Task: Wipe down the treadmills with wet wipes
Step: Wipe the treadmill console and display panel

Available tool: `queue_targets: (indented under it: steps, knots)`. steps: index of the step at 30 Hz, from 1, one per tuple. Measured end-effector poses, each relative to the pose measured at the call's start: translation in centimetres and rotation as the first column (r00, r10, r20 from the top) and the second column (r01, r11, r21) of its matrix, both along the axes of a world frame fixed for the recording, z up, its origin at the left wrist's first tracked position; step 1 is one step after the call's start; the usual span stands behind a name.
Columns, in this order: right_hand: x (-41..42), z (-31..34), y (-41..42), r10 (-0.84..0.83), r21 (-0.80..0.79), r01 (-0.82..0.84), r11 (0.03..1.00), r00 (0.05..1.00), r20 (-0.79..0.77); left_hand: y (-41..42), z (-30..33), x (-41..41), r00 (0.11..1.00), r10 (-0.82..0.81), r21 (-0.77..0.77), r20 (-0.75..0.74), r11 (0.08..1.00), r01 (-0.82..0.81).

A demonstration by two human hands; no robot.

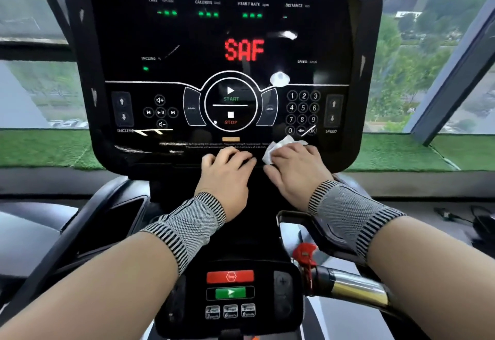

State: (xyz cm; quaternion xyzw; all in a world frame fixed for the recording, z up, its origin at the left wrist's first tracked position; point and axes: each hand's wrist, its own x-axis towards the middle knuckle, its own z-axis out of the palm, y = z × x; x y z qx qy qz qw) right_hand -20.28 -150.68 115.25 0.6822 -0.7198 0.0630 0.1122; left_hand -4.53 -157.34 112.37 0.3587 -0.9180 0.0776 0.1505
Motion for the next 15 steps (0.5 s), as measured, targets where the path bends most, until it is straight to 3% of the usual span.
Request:
queue_targets:
  steps: [12,15]
  knots:
    - [-1.3,-0.2,0.3,-0.027,-0.009,0.027,1.0,0.999,0.036,0.9,0.2,-2.4,0.998,-0.043,-0.011,-0.036,0.999,0.042]
    - [-3.4,-0.4,1.6,-0.015,-0.022,0.016,1.0,0.999,0.043,1.0,0.8,-2.7,0.999,-0.044,0.028,0.023,0.999,0.044]
